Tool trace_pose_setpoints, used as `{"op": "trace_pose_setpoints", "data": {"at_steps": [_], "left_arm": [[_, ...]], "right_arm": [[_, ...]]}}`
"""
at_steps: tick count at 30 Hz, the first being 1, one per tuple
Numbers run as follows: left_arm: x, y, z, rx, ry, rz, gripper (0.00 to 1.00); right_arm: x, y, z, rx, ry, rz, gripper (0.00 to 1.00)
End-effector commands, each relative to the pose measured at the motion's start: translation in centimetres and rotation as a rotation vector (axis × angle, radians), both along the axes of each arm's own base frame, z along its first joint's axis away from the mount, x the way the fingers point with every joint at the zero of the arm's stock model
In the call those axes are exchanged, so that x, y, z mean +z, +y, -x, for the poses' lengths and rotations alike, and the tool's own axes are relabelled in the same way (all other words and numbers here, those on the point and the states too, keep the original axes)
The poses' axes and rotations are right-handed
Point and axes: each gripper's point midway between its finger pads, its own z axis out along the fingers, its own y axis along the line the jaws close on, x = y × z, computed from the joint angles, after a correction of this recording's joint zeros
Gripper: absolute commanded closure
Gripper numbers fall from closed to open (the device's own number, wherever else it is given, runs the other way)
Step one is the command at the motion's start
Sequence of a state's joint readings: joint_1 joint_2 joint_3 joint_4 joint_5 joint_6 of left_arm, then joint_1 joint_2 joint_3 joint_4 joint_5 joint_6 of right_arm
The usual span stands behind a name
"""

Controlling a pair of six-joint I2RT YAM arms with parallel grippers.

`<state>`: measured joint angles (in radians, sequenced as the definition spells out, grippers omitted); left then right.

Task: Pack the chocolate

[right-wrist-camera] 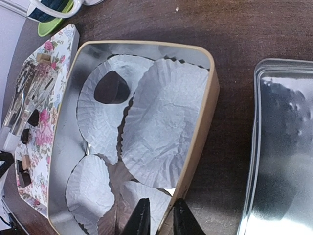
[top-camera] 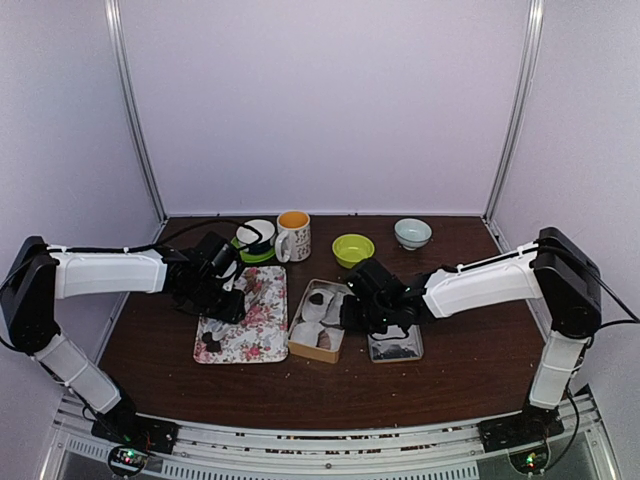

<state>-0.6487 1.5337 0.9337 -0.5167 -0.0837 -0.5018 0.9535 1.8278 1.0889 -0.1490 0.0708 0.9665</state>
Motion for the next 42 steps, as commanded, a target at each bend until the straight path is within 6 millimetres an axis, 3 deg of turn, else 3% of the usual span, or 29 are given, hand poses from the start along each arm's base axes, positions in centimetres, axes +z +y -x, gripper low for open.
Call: {"op": "trace_pose_setpoints", "data": {"at_steps": [1, 12, 16, 19, 22, 29, 34, 42], "left_arm": [[0.5, -0.3, -0.8, -0.010, -0.026, 0.009, 0.61], [0.4, -0.6, -1.3, -0.011, -0.019, -0.001, 0.61], [0.6, -0.7, -1.6, -0.005, -0.024, 0.002, 0.62], [0.8, -0.7, -1.5, -0.007, -0.023, 0.002, 0.65], [0.9, -0.7, -1.3, -0.012, -0.014, 0.005, 0.68], [1.8, -0.5, -0.4, -0.024, -0.005, 0.021, 0.72], [2.7, -1.0, 0.9, -0.075, 0.001, 0.078, 0.72], [4.6, -1.7, 3.0, -0.145, -0.005, 0.175, 0.72]], "right_arm": [[0.2, -0.1, -0.3, 0.046, -0.015, 0.036, 0.87], [1.3, 0.8, -0.8, 0.140, -0.074, 0.069, 0.88], [2.1, 0.6, -1.4, 0.151, -0.120, 0.089, 0.72], [4.0, 0.3, -1.7, 0.155, -0.182, 0.078, 0.61], [5.8, -0.5, -1.9, 0.161, -0.256, 0.081, 0.59], [8.4, -4.4, -2.4, 0.146, -0.371, 0.134, 0.59], [10.8, -8.8, -2.0, 0.116, -0.512, 0.161, 0.54], [10.9, -16.3, -2.5, 0.031, -0.565, 0.251, 0.51]]}}
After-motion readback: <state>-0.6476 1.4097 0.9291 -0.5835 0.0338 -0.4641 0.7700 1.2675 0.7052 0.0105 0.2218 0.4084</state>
